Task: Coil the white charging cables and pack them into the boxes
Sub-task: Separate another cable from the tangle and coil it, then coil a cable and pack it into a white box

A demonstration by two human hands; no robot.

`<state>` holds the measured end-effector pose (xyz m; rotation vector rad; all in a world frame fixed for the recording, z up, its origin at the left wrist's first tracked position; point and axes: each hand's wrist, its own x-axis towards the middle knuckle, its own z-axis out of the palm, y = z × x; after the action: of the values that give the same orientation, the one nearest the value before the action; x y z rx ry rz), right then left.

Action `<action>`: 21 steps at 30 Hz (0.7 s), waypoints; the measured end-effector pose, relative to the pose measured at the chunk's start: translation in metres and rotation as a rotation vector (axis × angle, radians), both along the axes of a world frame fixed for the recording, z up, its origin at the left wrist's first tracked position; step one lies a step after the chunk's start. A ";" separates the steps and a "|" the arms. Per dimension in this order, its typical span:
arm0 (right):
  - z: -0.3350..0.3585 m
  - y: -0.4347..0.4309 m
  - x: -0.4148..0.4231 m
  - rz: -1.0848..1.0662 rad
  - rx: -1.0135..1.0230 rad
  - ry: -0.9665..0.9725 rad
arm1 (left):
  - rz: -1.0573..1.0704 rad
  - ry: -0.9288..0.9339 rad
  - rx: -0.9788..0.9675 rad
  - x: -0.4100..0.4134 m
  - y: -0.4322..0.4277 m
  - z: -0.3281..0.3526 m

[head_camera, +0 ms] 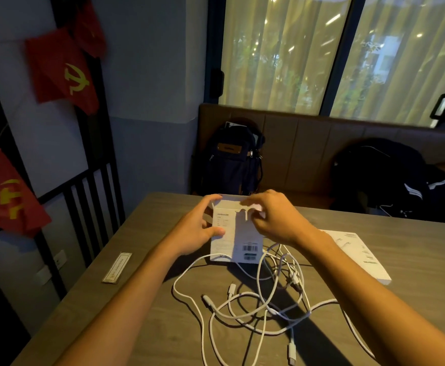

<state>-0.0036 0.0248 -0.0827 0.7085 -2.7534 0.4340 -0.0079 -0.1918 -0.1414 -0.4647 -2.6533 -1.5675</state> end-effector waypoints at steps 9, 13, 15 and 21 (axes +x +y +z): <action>-0.011 0.032 0.008 -0.082 -0.079 -0.264 | 0.290 -0.215 0.138 -0.018 -0.045 -0.017; -0.027 0.041 0.006 -0.110 -0.038 -0.326 | 0.348 -0.182 -0.013 -0.023 -0.044 -0.026; -0.032 0.043 0.005 -0.095 0.000 -0.363 | 0.355 -0.167 -0.093 -0.023 -0.041 -0.028; -0.039 0.032 0.009 -0.002 0.061 -0.422 | 0.411 -0.003 -0.383 -0.012 -0.025 -0.021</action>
<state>0.0056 0.0567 -0.1217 0.6948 -3.1719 0.5570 -0.0202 -0.2171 -0.1628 0.0822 -2.8138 -0.9541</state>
